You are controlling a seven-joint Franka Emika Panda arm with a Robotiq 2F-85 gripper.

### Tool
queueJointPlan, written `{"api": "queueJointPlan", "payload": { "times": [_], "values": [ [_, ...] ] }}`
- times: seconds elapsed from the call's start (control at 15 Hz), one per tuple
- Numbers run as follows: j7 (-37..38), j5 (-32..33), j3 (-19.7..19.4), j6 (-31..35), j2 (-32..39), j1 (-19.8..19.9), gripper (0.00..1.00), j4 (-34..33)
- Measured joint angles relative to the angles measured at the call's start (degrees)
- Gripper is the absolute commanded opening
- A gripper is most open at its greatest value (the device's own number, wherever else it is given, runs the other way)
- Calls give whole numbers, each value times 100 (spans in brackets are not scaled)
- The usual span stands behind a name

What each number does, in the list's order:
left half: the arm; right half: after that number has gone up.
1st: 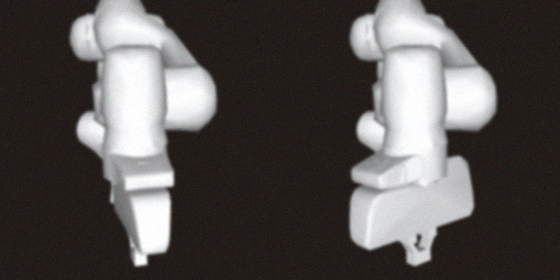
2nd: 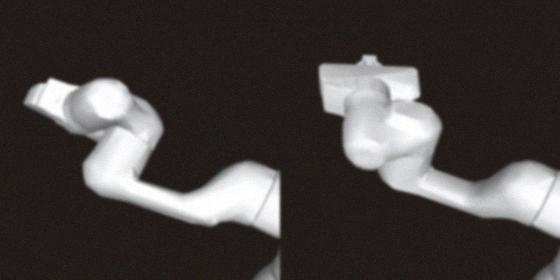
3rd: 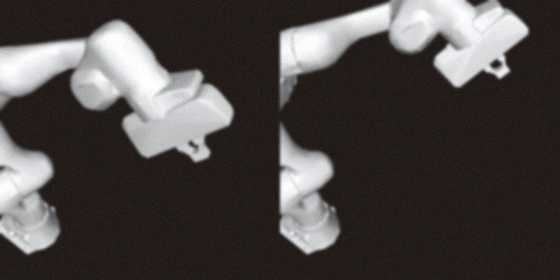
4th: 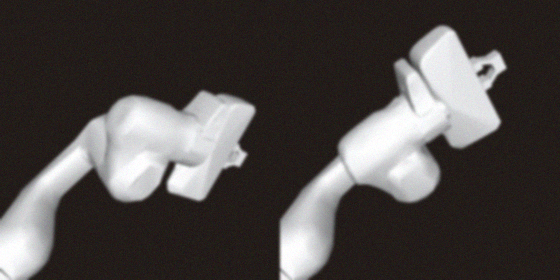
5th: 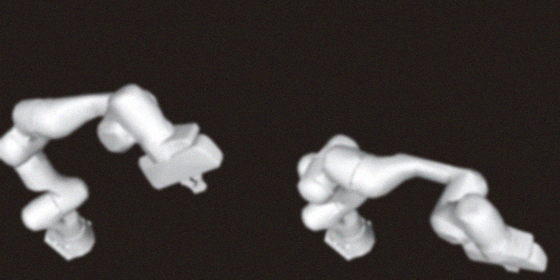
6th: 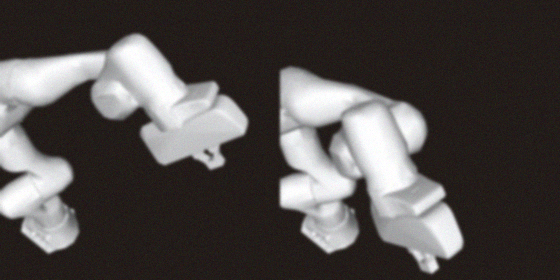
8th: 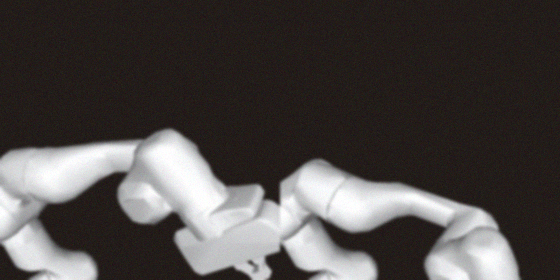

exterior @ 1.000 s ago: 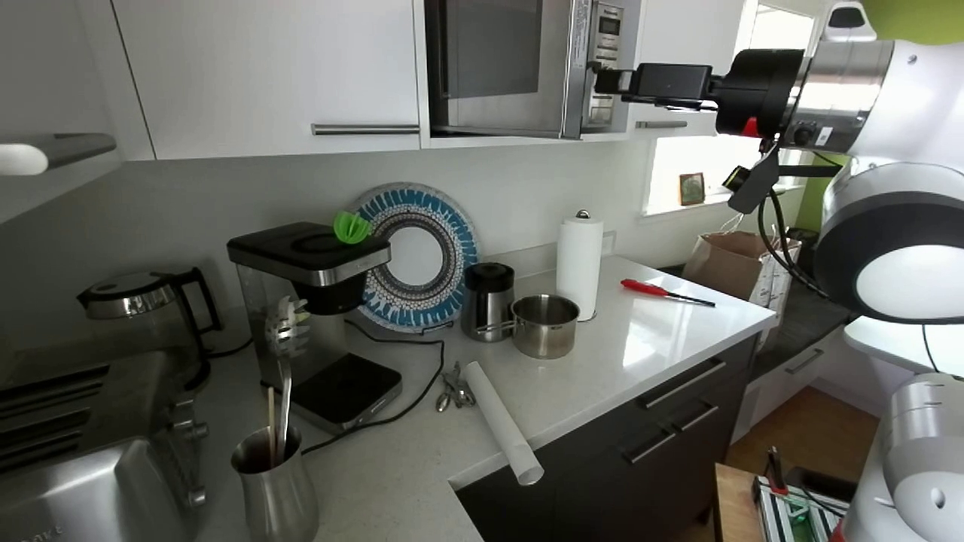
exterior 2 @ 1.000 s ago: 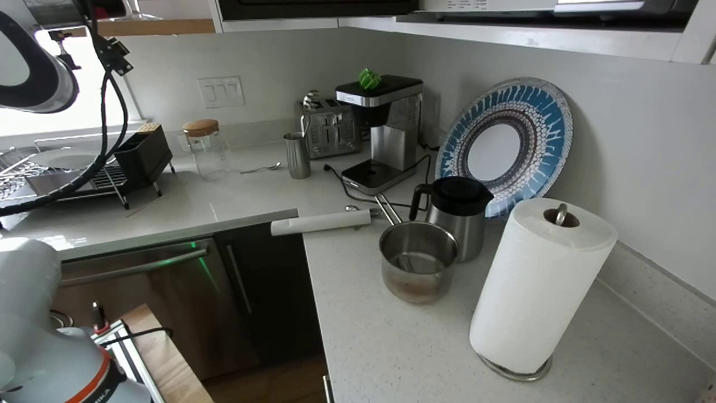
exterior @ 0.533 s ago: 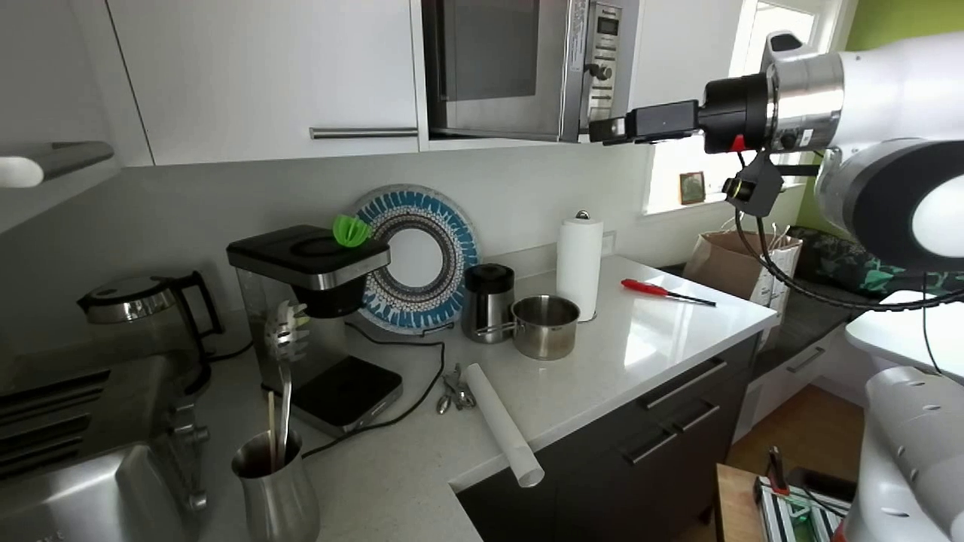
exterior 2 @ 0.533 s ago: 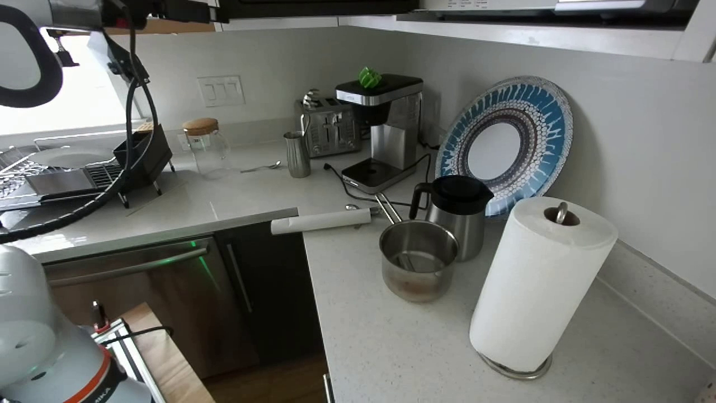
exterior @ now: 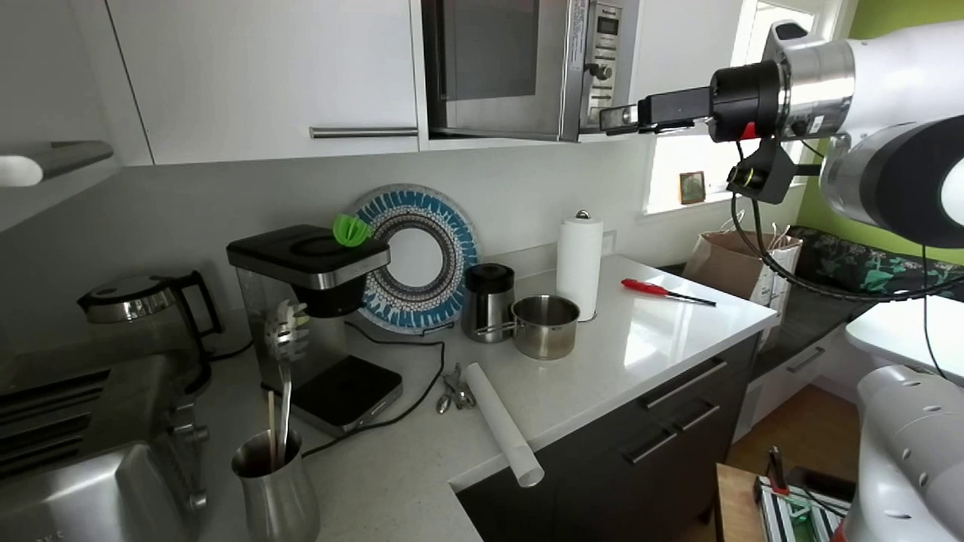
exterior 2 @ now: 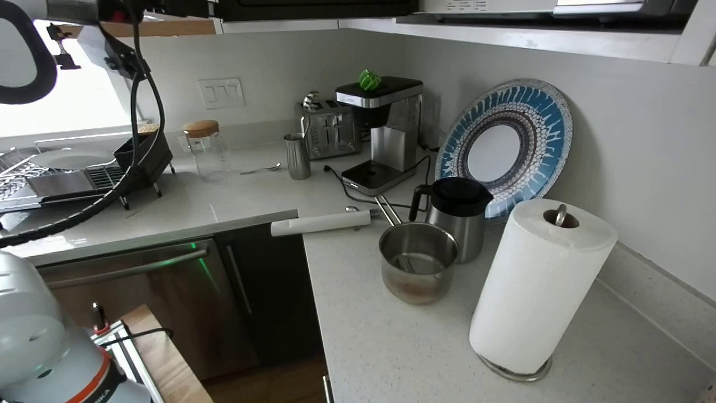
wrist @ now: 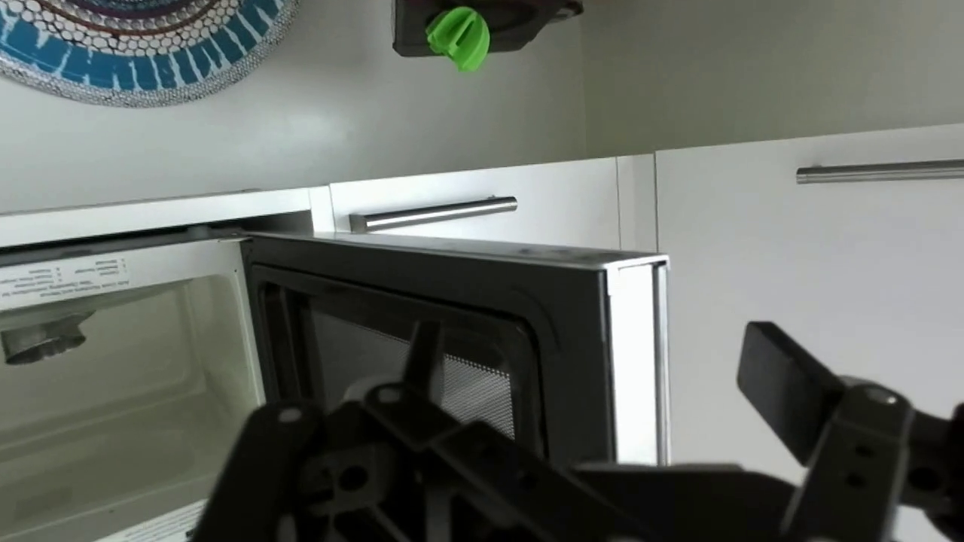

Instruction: Close the microwave door

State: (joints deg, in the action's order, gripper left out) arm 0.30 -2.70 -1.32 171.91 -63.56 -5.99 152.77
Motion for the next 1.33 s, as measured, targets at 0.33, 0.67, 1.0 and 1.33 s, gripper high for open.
{"api": "queueJointPlan", "payload": {
  "times": [0.33,0.67,1.0,1.33],
  "values": [
    [153,-3,345,801,391,89,100,-66],
    [500,-34,651,1538,1005,629,100,-294],
    [899,-231,1184,1748,1456,1651,100,-602],
    [1234,-506,1807,1554,1046,2932,100,-627]
  ]
}}
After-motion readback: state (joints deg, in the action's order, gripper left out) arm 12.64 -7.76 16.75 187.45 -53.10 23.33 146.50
